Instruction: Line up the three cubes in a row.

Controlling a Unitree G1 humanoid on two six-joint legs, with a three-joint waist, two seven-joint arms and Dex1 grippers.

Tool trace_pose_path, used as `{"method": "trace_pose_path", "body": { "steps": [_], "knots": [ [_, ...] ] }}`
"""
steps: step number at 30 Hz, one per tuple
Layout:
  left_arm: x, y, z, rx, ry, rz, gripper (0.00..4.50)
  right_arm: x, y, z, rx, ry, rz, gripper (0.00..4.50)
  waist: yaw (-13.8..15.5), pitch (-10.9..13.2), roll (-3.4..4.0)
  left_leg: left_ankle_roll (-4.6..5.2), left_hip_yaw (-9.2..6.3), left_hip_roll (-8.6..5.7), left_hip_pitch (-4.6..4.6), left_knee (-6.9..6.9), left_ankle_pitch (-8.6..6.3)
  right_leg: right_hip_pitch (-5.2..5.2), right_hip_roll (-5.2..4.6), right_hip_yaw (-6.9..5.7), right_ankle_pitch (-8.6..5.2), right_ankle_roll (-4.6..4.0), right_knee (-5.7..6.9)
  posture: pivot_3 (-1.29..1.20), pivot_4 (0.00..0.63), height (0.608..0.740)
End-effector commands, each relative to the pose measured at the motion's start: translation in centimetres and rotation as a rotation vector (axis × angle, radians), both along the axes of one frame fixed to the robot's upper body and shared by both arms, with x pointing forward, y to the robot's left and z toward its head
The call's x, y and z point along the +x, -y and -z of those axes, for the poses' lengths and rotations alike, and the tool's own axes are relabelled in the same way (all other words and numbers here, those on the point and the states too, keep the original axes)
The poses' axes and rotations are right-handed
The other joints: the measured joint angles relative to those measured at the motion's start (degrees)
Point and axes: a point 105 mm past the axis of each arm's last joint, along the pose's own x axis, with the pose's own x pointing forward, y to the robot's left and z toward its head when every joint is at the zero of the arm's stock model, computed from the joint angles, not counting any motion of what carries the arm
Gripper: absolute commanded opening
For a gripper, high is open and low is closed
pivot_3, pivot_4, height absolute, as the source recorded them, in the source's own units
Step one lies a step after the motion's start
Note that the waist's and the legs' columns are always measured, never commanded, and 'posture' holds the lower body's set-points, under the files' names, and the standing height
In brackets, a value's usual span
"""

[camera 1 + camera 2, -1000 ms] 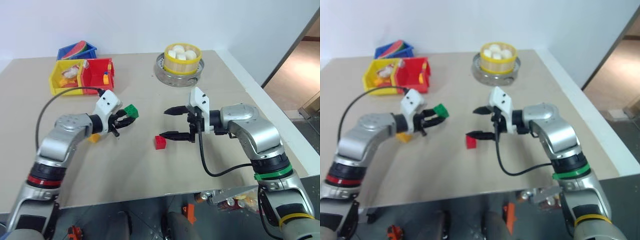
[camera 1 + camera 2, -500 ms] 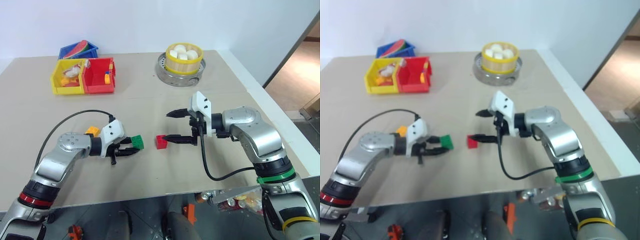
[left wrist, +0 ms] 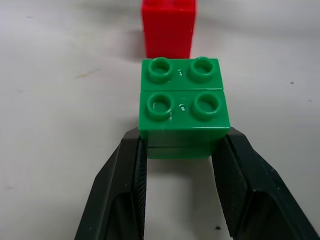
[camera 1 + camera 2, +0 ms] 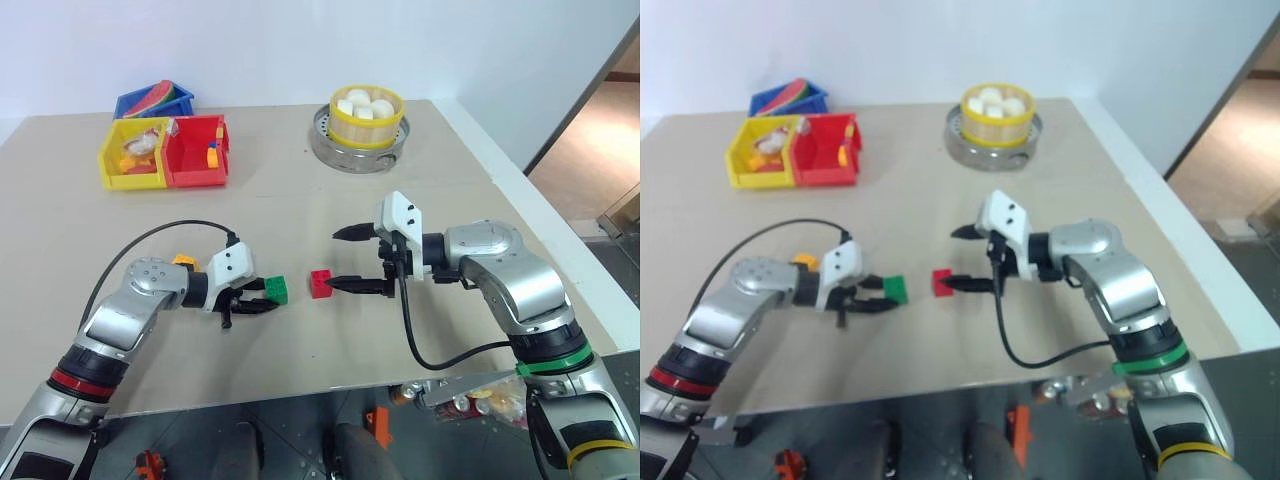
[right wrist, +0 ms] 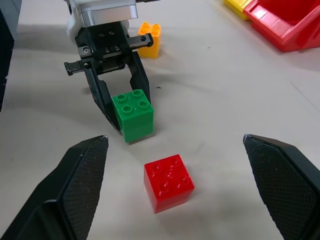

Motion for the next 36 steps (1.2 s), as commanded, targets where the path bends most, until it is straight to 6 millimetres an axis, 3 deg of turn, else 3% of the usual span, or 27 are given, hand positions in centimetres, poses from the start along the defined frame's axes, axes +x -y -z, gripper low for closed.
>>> {"method": "trace_pose_path", "body": {
  "steps": [1,10,17,21,23,29,36],
  "knots": [
    [0.1,0.1,-0.2,0.021,0.018,0.005,1.29,-0.5,-0.1,-1.2,0.016,0.052,-0.020,4.50,0.0,0.0,0.00,0.00,0.00,0.00,0.00,0.00,0.00,0.00,0.00,0.00,0.00,0.00,0.00,0.00,0.150,0.740],
    [0.9,0.0,0.4,0.043,0.041,-0.013,1.29,-0.7,-0.1,-1.5,0.036,0.045,-0.035,4.50,0.0,0.0,0.00,0.00,0.00,0.00,0.00,0.04,0.00,0.02,-0.01,0.00,0.01,0.01,0.02,0.00,0.150,0.740],
    [1.3,0.2,0.5,0.040,0.062,-0.009,1.29,-2.8,-0.6,-1.9,0.081,0.003,-0.188,4.50,0.0,0.0,0.00,0.04,-0.02,-0.01,0.01,0.28,0.03,0.13,-0.01,0.00,0.15,0.09,0.03,0.00,0.150,0.740],
    [1.5,0.2,0.4,0.034,0.047,-0.015,1.29,-2.6,-0.6,-1.8,0.085,0.019,-0.195,4.50,0.0,0.0,0.00,0.09,-0.01,0.00,0.01,0.40,0.06,0.14,-0.01,0.01,0.26,0.15,0.03,0.00,0.150,0.740],
    [1.6,0.1,0.5,0.035,0.035,-0.021,2.38,-2.4,-0.6,-1.8,0.086,0.028,-0.190,4.50,0.0,0.0,0.00,0.13,-0.01,0.00,0.01,0.41,0.09,0.14,-0.01,0.02,0.31,0.14,0.04,0.00,0.150,0.740],
    [2.0,-0.1,-0.3,0.046,0.086,-0.028,4.42,-1.7,-0.6,-1.7,0.083,0.046,-0.171,4.50,0.0,0.0,0.00,0.15,0.01,0.00,-0.01,0.39,0.09,0.12,0.00,0.05,0.32,0.15,0.03,0.00,0.150,0.740],
    [0.8,-1.2,-4.6,0.026,0.132,-0.004,4.48,-1.3,-0.5,-2.0,0.089,0.058,-0.156,4.50,-0.1,0.0,0.00,0.14,0.03,0.00,-0.06,0.32,0.09,0.04,0.02,0.08,0.29,0.17,0.03,0.00,0.150,0.740]
  ]
}}
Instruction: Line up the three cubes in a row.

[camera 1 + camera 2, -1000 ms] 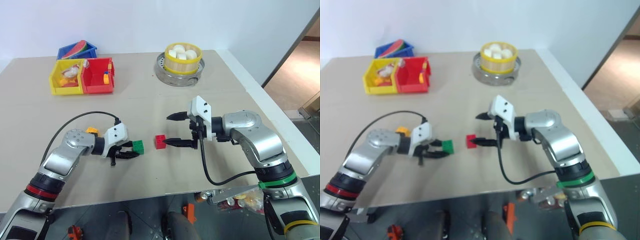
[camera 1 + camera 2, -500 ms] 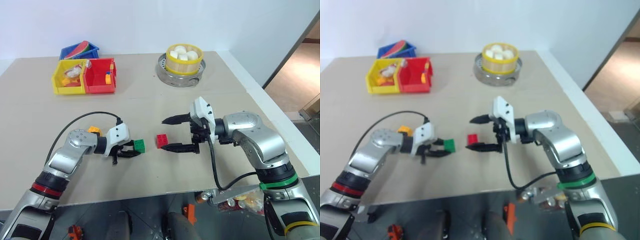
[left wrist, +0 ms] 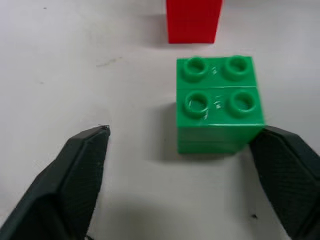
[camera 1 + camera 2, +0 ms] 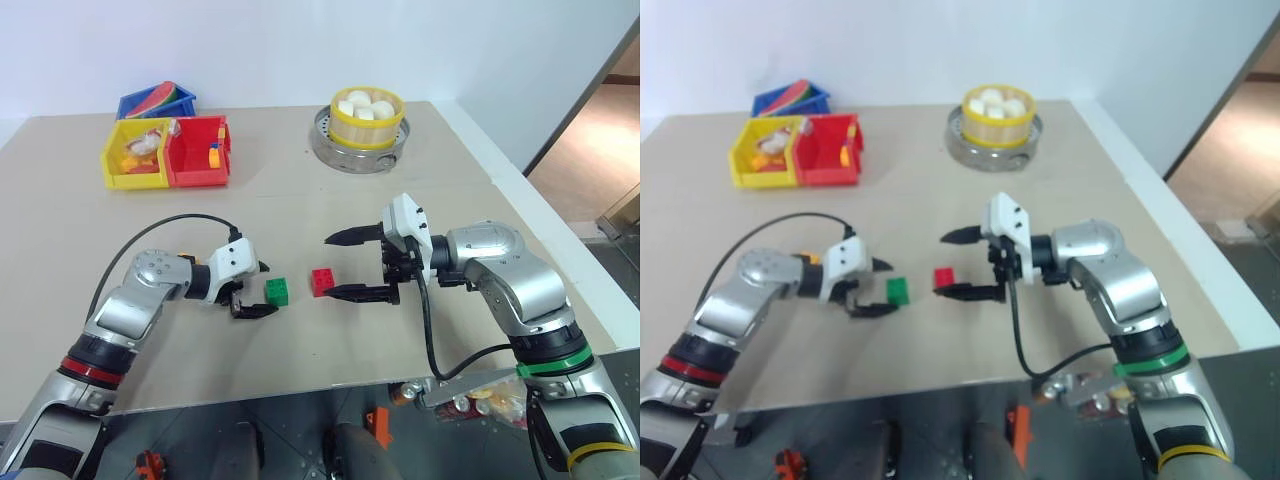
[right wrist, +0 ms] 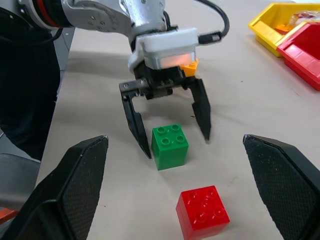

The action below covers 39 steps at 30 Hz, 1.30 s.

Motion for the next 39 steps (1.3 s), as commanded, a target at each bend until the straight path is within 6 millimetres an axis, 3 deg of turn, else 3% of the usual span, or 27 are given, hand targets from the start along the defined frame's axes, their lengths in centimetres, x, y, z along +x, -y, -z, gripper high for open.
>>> {"method": "trace_pose_path", "body": {
  "steps": [1,9,15,20,24,33,39],
  "knots": [
    [-1.1,-0.8,-4.4,-0.033,0.064,0.014,4.48,0.1,0.0,-1.4,0.016,0.054,-0.001,4.50,-0.1,0.0,0.00,0.00,0.00,0.02,-0.01,-0.01,0.00,-0.03,0.02,0.01,0.00,0.00,0.00,0.00,0.150,0.740],
    [-1.8,-3.8,-7.5,-0.157,0.052,-0.208,4.48,0.4,0.5,-1.2,0.006,0.059,0.005,4.50,-0.1,0.0,0.00,0.00,0.05,0.02,0.02,-0.02,0.00,-0.02,0.01,0.04,0.00,-0.01,0.00,0.00,0.150,0.740],
    [-0.4,-7.5,-9.9,-0.439,0.236,-0.582,4.48,0.7,0.4,-1.5,0.038,0.074,0.012,4.50,0.0,0.0,0.00,0.00,0.02,0.04,0.02,-0.01,0.00,-0.01,0.02,0.04,0.01,0.00,0.01,0.00,0.150,0.740],
    [-0.5,-9.6,-8.8,-0.544,0.361,-0.760,4.48,1.1,-0.4,-2.4,0.190,0.108,0.029,4.50,-0.1,0.0,-0.02,-0.01,0.11,0.05,0.07,0.02,0.00,0.03,0.02,0.14,0.07,0.04,0.01,0.00,0.150,0.740],
    [-0.9,-10.8,-7.2,-0.574,0.376,-0.857,4.48,1.5,-0.4,-0.8,0.228,0.090,0.042,4.50,0.1,0.0,-0.05,-0.01,0.13,0.04,0.10,0.03,0.01,0.07,-0.02,0.14,0.11,0.04,0.00,0.00,0.150,0.740],
    [-1.5,-11.0,-4.6,-0.561,0.273,-0.869,4.48,2.2,0.7,1.2,0.190,0.086,0.082,4.50,0.0,0.0,-0.05,-0.01,0.33,0.03,0.14,0.17,0.02,0.07,-0.04,0.26,0.27,0.11,-0.01,0.00,0.150,0.740],
    [-1.2,-11.3,-2.6,-0.539,0.181,-0.889,4.48,2.4,1.0,1.3,0.173,0.107,0.101,4.50,0.0,0.0,-0.05,-0.01,0.35,0.05,0.15,0.14,0.02,0.04,0.00,0.30,0.26,0.10,0.00,0.00,0.150,0.740]
  ]
}}
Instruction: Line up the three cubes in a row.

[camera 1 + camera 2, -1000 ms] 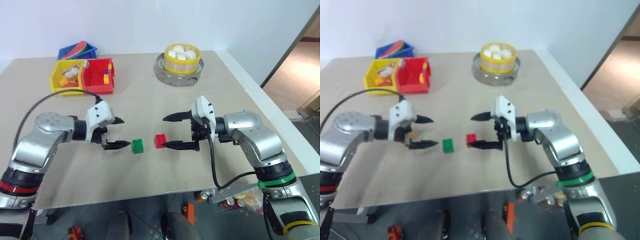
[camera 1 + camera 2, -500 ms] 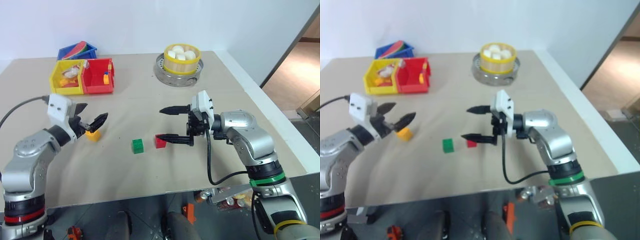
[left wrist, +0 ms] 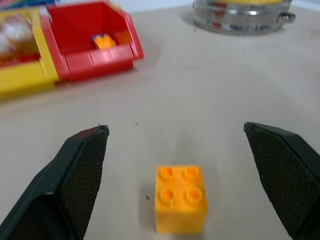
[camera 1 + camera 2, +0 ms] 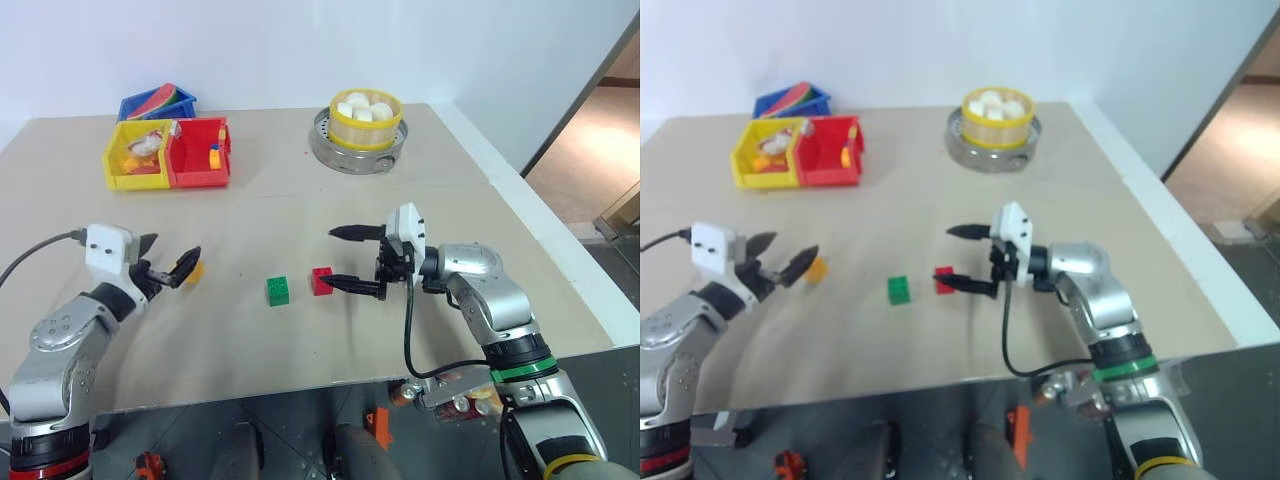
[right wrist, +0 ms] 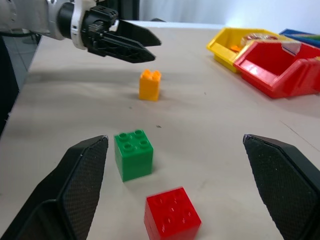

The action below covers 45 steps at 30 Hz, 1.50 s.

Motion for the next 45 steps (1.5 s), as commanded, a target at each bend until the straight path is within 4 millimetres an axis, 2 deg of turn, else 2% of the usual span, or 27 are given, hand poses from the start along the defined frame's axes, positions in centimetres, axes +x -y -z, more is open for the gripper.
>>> {"method": "trace_pose_path", "body": {
  "steps": [1,20,23,28,29,32,35,41,45],
  "knots": [
    [0.1,0.0,0.2,0.015,-0.027,0.019,4.48,0.0,0.5,-1.0,0.003,0.056,0.014,4.50,0.0,0.0,0.00,0.00,0.00,0.00,0.00,0.00,0.00,0.00,0.00,0.00,0.00,0.00,0.00,0.00,0.150,0.740],
    [1.4,0.8,3.9,0.071,-0.168,0.049,4.48,-0.1,1.0,-1.7,-0.030,0.087,0.046,4.50,0.0,0.0,0.00,0.00,0.11,0.00,-0.01,-0.02,0.00,-0.05,-0.01,0.10,0.00,0.01,0.00,0.00,0.150,0.740],
    [1.7,0.5,3.8,0.079,-0.156,0.023,3.66,-0.1,1.1,-1.8,-0.032,0.091,0.050,4.50,0.0,0.0,0.00,0.00,0.12,0.00,-0.01,-0.03,0.00,-0.06,-0.02,0.11,0.00,0.01,0.00,0.00,0.150,0.740],
    [2.1,0.3,3.8,0.117,-0.143,0.017,1.97,-0.2,0.9,-2.0,-0.029,0.083,0.040,4.50,0.0,0.0,0.00,0.00,0.12,0.00,-0.01,-0.03,0.00,-0.06,-0.02,0.11,0.00,0.01,0.00,0.00,0.150,0.740],
    [2.1,0.6,3.7,0.125,-0.133,0.037,1.62,-0.2,0.9,-2.0,-0.031,0.081,0.036,4.50,0.0,0.0,0.00,0.00,0.12,0.00,-0.01,-0.03,0.00,-0.06,-0.02,0.11,0.00,0.01,0.00,0.00,0.150,0.740],
    [1.7,1.6,2.6,0.164,-0.054,0.136,1.62,-0.3,0.8,-2.1,-0.033,0.082,0.031,4.50,0.0,0.0,0.00,0.00,0.14,0.00,-0.01,-0.03,0.00,-0.06,-0.03,0.12,0.00,0.01,0.00,0.00,0.150,0.740],
    [0.8,2.4,2.4,0.223,-0.025,0.291,1.62,-0.2,0.7,-2.2,-0.034,0.087,0.028,4.50,0.0,0.0,0.00,0.00,0.15,0.00,-0.02,-0.05,0.00,-0.09,-0.02,0.13,0.00,0.00,0.00,0.00,0.150,0.740],
    [-0.3,2.4,2.0,0.332,-0.058,0.593,1.62,0.1,0.7,-2.5,-0.049,0.107,0.029,4.50,0.0,0.0,0.01,0.00,0.19,0.01,-0.01,-0.18,0.00,-0.17,0.01,0.16,-0.03,-0.06,0.00,0.00,0.150,0.740],
    [-1.2,2.9,2.9,0.463,-0.114,0.808,1.62,0.3,0.9,-2.4,-0.060,0.115,0.033,4.50,0.0,0.0,0.03,0.00,0.23,0.02,-0.05,-0.20,0.00,-0.21,-0.01,0.18,-0.03,-0.05,-0.05,0.00,0.150,0.740]
  ]
}}
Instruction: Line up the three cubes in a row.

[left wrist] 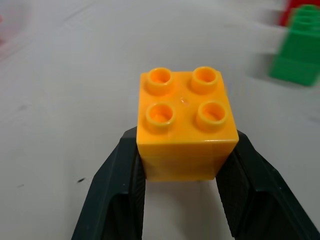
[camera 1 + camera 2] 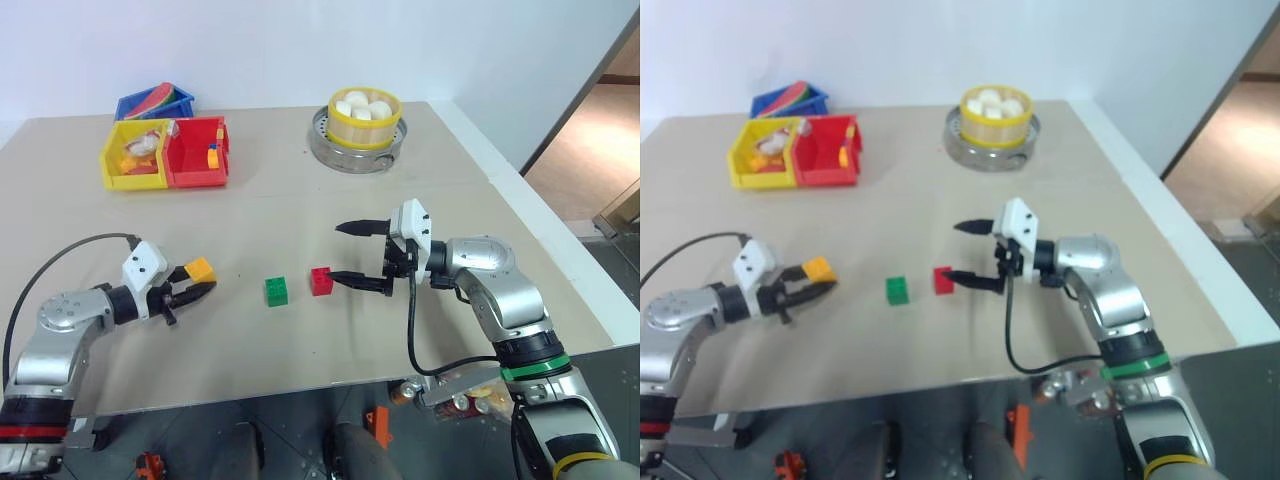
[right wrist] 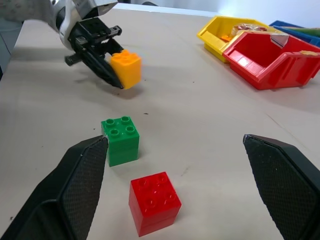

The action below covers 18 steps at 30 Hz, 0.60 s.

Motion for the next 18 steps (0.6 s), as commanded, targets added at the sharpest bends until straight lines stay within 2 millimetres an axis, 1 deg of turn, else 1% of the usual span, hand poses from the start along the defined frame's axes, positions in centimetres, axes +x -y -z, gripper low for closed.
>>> {"method": "trace_pose_path", "body": {
  "steps": [1,5,9,11,14,18],
  "knots": [
    [-0.2,0.8,-0.3,0.054,-0.004,0.159,1.62,0.1,0.4,-1.3,-0.001,0.067,-0.004,4.50,0.0,0.0,0.00,0.00,0.04,-0.02,0.01,-0.03,0.00,0.00,-0.04,0.02,-0.02,0.02,0.00,0.00,0.150,0.740],
    [0.8,2.8,-0.6,0.031,-0.020,0.246,1.62,-0.3,0.4,-0.9,-0.009,0.048,-0.025,4.50,0.1,0.0,0.00,0.00,0.01,-0.01,-0.05,0.01,0.00,-0.01,-0.01,-0.02,-0.02,0.04,0.00,0.00,0.150,0.740],
    [0.9,4.6,-0.1,0.032,-0.022,0.311,1.62,-0.7,0.4,-0.7,-0.029,0.035,-0.045,4.50,-0.1,0.0,0.00,0.00,0.02,-0.02,-0.05,0.03,0.00,0.00,0.00,0.03,-0.03,0.10,0.00,0.00,0.150,0.740],
    [0.9,4.9,0.3,0.062,-0.023,0.334,1.62,-0.7,0.4,-0.7,-0.036,0.036,-0.043,4.50,-0.1,0.0,0.00,0.01,0.01,0.00,-0.04,0.02,-0.01,-0.01,0.06,0.06,-0.03,0.10,0.00,0.00,0.150,0.740],
    [1.1,5.0,0.3,0.044,-0.032,0.325,1.62,-0.6,0.4,-0.9,-0.038,0.041,-0.039,4.50,-0.1,0.0,0.00,0.01,-0.02,0.07,-0.03,0.00,-0.01,-0.03,0.17,0.05,-0.02,0.05,0.02,0.00,0.150,0.740],
    [0.9,4.4,0.2,0.064,-0.036,0.327,1.62,-0.6,0.5,-1.0,-0.041,0.043,-0.036,4.50,-0.1,0.0,0.00,0.01,-0.03,0.10,-0.02,0.02,-0.01,-0.03,0.21,0.06,0.01,0.01,0.02,0.00,0.150,0.740]
  ]
}}
